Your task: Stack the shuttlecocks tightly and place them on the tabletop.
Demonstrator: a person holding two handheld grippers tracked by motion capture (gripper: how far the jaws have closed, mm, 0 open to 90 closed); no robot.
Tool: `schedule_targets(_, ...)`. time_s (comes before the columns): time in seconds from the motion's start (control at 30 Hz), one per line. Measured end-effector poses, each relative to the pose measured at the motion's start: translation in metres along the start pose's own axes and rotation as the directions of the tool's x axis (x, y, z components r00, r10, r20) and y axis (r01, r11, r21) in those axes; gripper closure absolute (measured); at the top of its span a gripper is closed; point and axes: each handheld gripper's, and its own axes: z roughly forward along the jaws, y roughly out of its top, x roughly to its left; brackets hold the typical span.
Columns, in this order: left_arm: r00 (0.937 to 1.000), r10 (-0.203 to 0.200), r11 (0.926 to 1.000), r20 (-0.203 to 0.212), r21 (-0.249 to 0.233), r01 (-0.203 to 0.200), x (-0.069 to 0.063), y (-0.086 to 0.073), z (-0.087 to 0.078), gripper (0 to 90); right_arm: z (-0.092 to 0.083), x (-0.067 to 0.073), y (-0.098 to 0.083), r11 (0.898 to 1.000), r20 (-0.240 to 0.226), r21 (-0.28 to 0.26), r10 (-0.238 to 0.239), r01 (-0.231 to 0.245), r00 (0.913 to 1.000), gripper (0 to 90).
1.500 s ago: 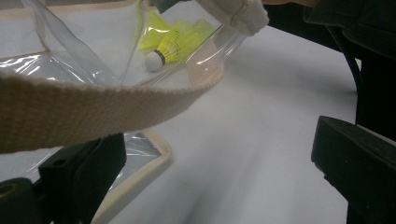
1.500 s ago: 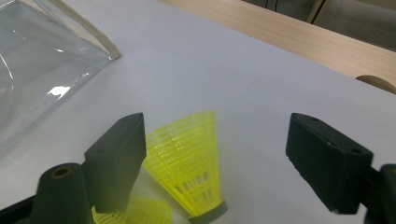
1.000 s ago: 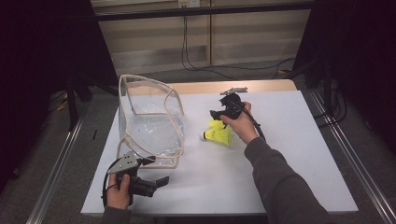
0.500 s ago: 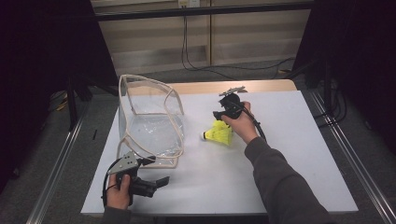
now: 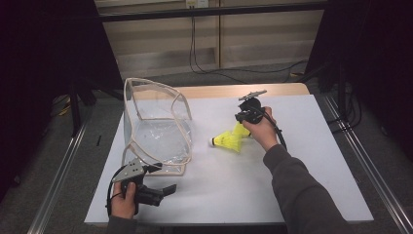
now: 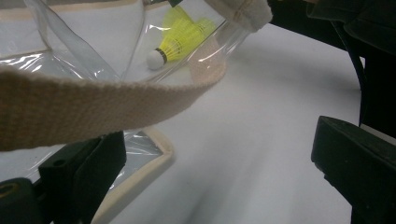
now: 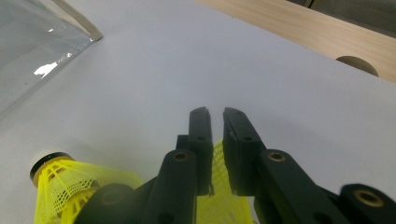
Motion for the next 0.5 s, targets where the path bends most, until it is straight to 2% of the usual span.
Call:
schedule_targets(0.13, 1.0, 0.003, 1.0, 0.0, 0.003, -0.003, 0.0002, -0.0001, 0.0001, 3.3, -0.0009, -0.0011, -0.0022, 1.0, -0.008, 0.001, -0.017, 0.017, 0.9998, 90.0)
schedule_targets(0.5, 1.0, -0.001, 1.0, -0.004, 0.004, 0.001, -0.0003, -0.0003, 0.0001, 3.3, -0.0043, -0.0004, -0.0074, 0.999, -0.017, -0.001, -0.033, 0.033, 0.9993, 90.0)
